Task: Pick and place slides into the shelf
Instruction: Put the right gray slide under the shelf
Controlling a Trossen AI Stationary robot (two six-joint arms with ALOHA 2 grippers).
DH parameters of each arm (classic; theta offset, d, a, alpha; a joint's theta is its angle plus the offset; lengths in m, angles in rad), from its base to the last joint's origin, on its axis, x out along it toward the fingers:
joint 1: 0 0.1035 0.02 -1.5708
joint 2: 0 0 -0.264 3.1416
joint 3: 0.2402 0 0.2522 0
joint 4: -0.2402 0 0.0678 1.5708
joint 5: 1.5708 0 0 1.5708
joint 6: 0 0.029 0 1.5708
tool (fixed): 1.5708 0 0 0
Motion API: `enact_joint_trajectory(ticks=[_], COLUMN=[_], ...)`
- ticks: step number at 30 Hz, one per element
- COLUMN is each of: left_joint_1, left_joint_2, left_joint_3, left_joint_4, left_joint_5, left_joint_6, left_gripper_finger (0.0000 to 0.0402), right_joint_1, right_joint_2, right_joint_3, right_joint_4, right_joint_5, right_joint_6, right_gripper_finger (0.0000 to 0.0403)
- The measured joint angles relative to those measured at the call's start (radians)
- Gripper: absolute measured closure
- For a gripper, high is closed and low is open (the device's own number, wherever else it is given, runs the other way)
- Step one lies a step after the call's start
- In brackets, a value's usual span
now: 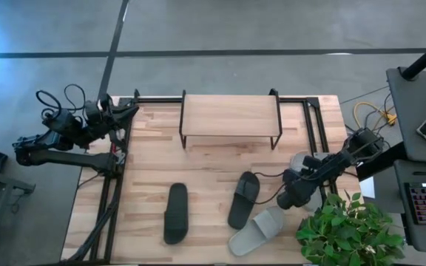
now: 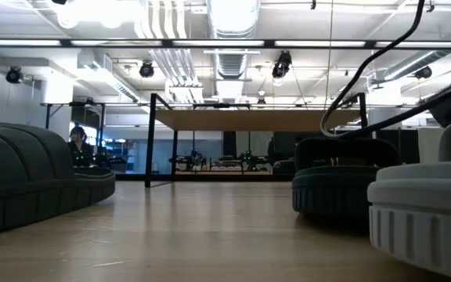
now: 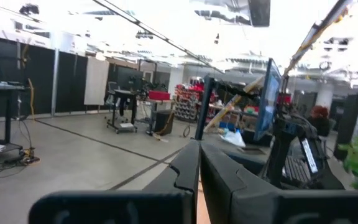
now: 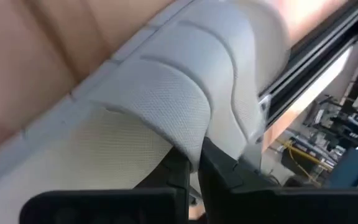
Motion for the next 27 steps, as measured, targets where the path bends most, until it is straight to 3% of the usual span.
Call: enact_joint_trajectory(ticks=[10,15,23,27], left_joint_1=[0.0,0.0,-0.001,-0.001], left_joint_2=[0.007,0.023,0.062,0.082], left_joint_3=[0.0,0.0,0.0,0.0], left_joint_4=[0.048,0.047,0.047,0.052], left_joint_5=[-0.008,-0.008,-0.007,-0.008], left_joint_6=[-0.002,-0.003,-0.003,-0.003], left_gripper_finger=[0.0402,0.0402,0.0402,0.0402], right_joint_1=[-0.01,-0.027,-0.182,-0.306], right_joint_2=[-0.072,-0.082,-0.058,-0.038], right_joint_3=[0.172,0.306,0.473,0.523], right_joint_4=[0.01,0.023,0.144,0.241], right_joint_5=[0.216,0.288,0.29,0.216], right_joint_6=[0.1,0.056,-0.122,-0.239], right_gripper_finger=[0.0391,0.0391,0.039,0.039])
